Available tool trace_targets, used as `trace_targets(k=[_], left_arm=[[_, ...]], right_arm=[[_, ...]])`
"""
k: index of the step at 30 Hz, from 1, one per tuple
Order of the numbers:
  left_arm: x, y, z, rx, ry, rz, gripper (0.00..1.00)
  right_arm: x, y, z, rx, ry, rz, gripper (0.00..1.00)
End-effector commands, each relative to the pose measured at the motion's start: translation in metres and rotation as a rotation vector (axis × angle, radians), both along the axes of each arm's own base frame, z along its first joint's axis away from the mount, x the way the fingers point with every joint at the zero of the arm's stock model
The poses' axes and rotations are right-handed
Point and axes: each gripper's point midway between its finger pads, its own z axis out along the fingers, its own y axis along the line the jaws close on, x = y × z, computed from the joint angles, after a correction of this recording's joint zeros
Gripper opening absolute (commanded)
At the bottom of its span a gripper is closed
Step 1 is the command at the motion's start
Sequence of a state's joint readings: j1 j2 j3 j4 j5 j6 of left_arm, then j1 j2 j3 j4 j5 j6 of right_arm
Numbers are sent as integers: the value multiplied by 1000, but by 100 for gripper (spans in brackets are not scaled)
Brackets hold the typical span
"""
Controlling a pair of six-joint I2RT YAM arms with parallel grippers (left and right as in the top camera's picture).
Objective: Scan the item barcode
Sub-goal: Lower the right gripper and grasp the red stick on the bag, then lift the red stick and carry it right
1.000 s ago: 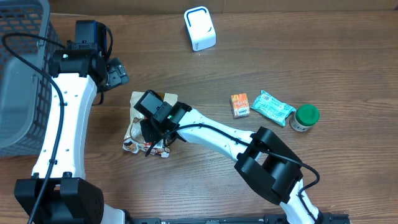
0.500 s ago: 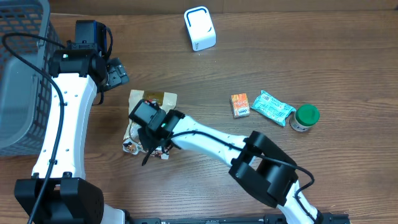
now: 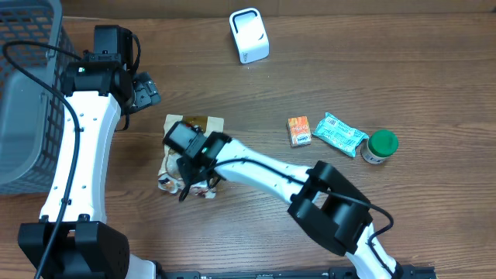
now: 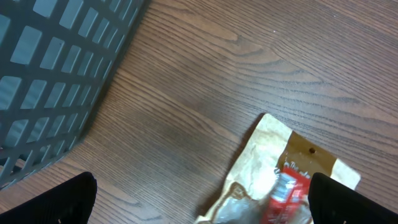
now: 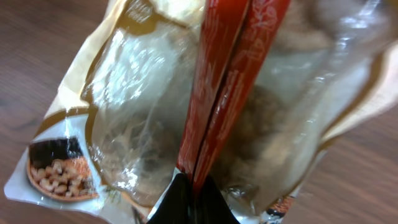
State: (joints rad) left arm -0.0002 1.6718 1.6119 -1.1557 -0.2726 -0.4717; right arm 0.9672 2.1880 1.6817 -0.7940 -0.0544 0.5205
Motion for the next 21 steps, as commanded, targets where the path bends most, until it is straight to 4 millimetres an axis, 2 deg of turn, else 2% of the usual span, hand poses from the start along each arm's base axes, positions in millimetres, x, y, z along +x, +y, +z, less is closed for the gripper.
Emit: trace_targets(k=[1,4,8,11,14,15,16,21], left_arm=[[1,-1,7,-5,-22,2,100],[1,-1,7,-5,-22,2,100],[1,-1,7,-5,-22,2,100],[1,-1,7,-5,-22,2,100],[1,-1,7,-5,-22,2,100],[1,-1,7,-5,-22,2,100],[1,-1,7,-5,-22,2,100],[1,-1,7,-5,-22,2,100]], right_arm=[[29,-11,57,57,-111,47,4],[37,-34,56,12,-82,17,4],[37,-67,52,-40,15,-45,4],[45,-94,65,-52,40,-136,4],[57,-113,94,-17,7,-184,4],[62,-125,114,9,-23,-212,4],[65,-132,125,22,-38,-228,4],[63,-177,173,43,-92,-260,4]])
